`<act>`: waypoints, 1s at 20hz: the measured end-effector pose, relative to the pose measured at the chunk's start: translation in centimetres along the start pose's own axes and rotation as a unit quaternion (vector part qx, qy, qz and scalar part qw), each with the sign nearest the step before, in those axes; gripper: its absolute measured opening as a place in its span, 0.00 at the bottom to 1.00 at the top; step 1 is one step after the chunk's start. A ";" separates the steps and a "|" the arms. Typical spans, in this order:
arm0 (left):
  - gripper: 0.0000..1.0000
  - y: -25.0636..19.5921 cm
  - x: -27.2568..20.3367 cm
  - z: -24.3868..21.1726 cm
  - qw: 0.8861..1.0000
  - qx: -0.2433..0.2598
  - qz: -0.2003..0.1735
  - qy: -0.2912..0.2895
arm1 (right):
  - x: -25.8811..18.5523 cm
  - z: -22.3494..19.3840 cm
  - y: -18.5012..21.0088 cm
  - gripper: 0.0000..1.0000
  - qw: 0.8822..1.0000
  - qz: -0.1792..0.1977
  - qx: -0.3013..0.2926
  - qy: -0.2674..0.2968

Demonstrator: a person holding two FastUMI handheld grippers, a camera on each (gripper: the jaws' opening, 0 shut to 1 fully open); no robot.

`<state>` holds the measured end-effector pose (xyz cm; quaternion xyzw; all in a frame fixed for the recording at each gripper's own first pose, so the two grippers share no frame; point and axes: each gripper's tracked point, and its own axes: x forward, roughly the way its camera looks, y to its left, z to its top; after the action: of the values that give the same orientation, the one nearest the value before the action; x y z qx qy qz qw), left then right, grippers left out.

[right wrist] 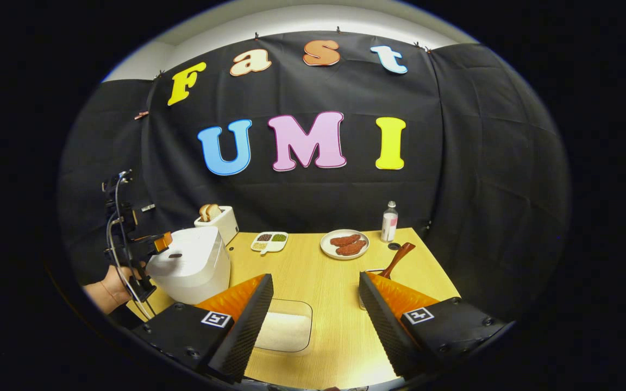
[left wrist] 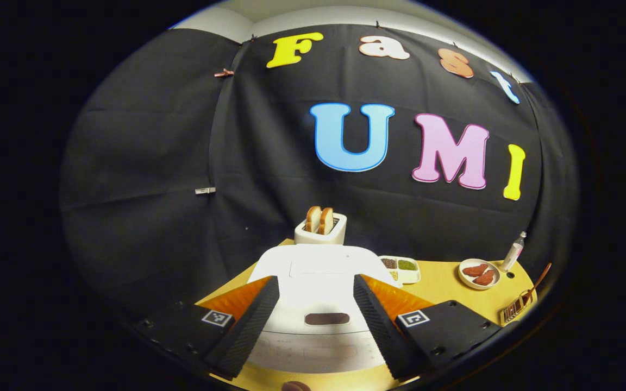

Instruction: Close the left gripper, press the button to open the rice cooker; take a wooden spoon from the chopstick holder with the right hand, scoop a spoonful of rice and pour it into the rice cooker, then put the wooden spoon back into the chopstick holder.

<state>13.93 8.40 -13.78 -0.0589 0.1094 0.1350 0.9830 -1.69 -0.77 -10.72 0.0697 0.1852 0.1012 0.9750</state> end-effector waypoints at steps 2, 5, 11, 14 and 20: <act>0.95 -1.4 -2.4 1.5 1.000 -0.005 -0.021 -0.014 | 0.2 1.2 -0.1 0.99 1.000 0.003 -0.004 -0.014; 0.95 -3.6 -5.9 3.5 0.998 -0.007 -0.053 -0.033 | 0.3 3.5 -0.4 0.99 0.999 0.008 -0.006 -0.040; 0.95 -7.1 -12.6 7.5 0.992 -0.006 -0.101 -0.072 | -0.1 5.8 -1.4 0.98 0.997 0.011 -0.013 -0.070; 0.95 -8.9 -15.2 8.3 0.989 0.003 -0.125 -0.085 | -0.6 6.7 -2.3 0.98 0.997 0.013 -0.014 -0.077; 0.95 -11.0 -18.6 9.0 0.982 0.019 -0.152 -0.106 | -1.0 7.0 -5.2 0.98 0.996 0.001 -0.007 -0.090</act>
<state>1.27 -5.55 0.16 -0.0414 -0.0035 -0.0128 0.9991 0.91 -6.67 -4.86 0.0724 0.0955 0.0970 0.9880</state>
